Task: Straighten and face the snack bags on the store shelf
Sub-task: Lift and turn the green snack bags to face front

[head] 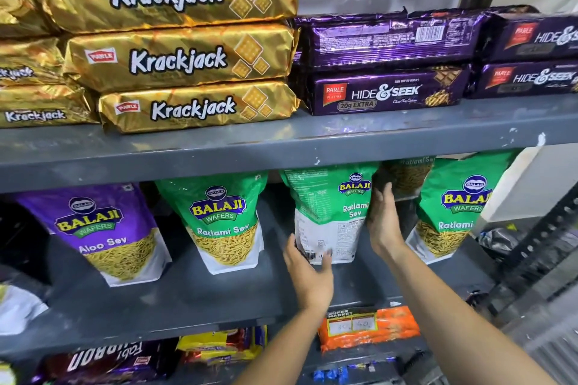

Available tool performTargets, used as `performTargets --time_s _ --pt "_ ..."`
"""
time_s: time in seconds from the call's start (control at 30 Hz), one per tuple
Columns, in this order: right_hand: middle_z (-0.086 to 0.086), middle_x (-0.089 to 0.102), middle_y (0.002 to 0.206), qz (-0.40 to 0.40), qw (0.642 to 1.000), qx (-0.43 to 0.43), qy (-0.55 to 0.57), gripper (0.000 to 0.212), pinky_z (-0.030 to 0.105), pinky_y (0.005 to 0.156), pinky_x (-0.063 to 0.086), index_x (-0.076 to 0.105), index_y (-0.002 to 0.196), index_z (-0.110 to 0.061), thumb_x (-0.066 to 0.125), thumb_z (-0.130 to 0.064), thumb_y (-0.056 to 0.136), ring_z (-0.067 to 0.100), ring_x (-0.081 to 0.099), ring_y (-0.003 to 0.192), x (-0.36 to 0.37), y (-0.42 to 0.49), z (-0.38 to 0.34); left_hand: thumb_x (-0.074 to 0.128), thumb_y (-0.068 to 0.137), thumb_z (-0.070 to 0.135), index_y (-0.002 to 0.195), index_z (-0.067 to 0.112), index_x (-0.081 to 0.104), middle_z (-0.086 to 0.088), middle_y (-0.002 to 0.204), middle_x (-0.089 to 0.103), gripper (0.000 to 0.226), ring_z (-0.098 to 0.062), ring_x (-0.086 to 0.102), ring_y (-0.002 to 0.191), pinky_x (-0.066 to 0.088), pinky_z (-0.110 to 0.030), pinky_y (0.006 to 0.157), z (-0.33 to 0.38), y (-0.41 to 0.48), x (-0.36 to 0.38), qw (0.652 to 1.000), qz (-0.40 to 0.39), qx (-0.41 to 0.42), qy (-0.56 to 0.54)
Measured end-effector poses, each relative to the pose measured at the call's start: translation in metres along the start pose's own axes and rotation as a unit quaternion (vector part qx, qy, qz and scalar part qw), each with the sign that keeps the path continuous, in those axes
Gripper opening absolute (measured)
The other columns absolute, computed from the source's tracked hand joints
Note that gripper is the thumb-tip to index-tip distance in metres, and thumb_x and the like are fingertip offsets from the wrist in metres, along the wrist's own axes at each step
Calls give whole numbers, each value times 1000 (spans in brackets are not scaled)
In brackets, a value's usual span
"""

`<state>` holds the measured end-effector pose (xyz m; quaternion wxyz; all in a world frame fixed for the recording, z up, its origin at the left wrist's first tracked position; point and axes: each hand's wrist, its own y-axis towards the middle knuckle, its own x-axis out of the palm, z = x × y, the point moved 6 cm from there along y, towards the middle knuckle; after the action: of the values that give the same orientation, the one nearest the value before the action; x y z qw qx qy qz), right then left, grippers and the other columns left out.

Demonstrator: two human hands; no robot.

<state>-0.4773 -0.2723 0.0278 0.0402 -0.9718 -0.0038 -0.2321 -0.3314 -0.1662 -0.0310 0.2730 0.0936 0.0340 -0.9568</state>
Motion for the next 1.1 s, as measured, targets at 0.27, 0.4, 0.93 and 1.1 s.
performTargets --time_s 0.27,0.4,0.93,1.1 --pt "-5 74 96 95 993 62 -33 43 32 83 50 67 108 -15 33 -40 101 9 69 89 -18 -28 53 43 101 17 139 7 47 -11 144 51 40 -27 47 133 35 -38 114 9 40 24 970 -17 -144 -197" --pt "1 67 75 134 986 6 -98 28 26 63 47 68 78 -17 47 -7 94 12 60 70 -28 -42 52 42 100 14 119 2 61 -20 132 61 30 -29 59 120 42 -43 110 12 70 40 955 -89 -183 -216" --pt "13 67 105 227 969 5 -96 17 42 91 50 60 84 -24 50 -15 93 26 62 95 -10 -23 56 65 62 7 152 31 15 9 148 44 105 -15 48 134 46 -23 105 -19 15 25 961 -258 56 81" --pt "17 64 110 206 953 -36 -219 10 50 95 49 58 97 -16 60 -14 87 29 63 101 2 -53 62 77 38 48 141 20 33 -5 137 55 115 -21 55 125 43 -8 92 -9 57 21 972 -234 3 23"
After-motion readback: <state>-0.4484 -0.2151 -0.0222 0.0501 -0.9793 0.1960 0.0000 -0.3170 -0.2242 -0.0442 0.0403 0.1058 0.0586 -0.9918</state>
